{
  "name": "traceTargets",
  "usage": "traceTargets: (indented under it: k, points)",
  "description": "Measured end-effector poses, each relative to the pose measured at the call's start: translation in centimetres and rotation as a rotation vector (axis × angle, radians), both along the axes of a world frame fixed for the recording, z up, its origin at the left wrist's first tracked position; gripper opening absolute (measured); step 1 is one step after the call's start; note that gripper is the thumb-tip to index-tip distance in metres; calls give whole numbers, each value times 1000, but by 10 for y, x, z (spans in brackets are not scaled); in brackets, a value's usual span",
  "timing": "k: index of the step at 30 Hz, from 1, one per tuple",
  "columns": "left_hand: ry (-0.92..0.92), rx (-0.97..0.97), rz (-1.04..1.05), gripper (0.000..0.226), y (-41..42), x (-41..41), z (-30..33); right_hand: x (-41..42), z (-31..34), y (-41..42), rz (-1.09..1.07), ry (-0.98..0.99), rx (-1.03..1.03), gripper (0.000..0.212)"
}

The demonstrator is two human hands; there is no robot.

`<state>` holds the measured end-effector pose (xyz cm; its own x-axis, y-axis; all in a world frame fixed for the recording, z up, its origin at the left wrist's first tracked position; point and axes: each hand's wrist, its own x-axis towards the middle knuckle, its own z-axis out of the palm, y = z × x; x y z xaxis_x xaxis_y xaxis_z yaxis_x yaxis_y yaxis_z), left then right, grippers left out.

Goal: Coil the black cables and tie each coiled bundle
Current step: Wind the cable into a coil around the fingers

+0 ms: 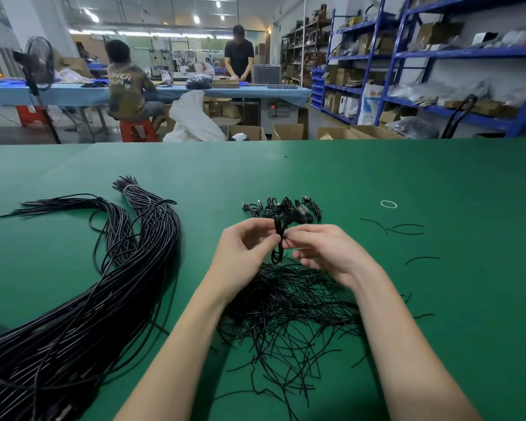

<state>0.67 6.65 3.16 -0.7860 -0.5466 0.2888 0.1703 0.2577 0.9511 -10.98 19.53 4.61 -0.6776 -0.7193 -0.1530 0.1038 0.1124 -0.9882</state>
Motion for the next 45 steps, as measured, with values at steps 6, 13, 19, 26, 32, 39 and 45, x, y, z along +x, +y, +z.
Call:
traceTargets:
  k: [6, 13, 19, 26, 32, 39, 45]
  points:
    - [8, 395, -78, 30, -6, 0, 2, 0, 10, 12, 62, 488, -46, 19]
    - [3, 507, -186, 38, -7, 2, 6, 3, 13, 11, -20, 821, 4, 17]
    - [32, 555, -226, 49, -9, 5, 9, 3, 9, 8, -78, 752, -53, 9]
    - [56, 556, -301, 45, -15, 10, 15, 0, 13, 8, -12, 735, -86, 9]
    - [90, 197, -104, 20, -10, 8, 14, 7, 9, -3, -127, 515, -108, 12]
    - [150, -261, -4, 20, 14, -1, 10, 8, -1, -14, -316, 17, -81, 17]
    - [61, 569, -97, 28, -9, 4, 9, 0, 13, 8, -89, 569, -8, 8]
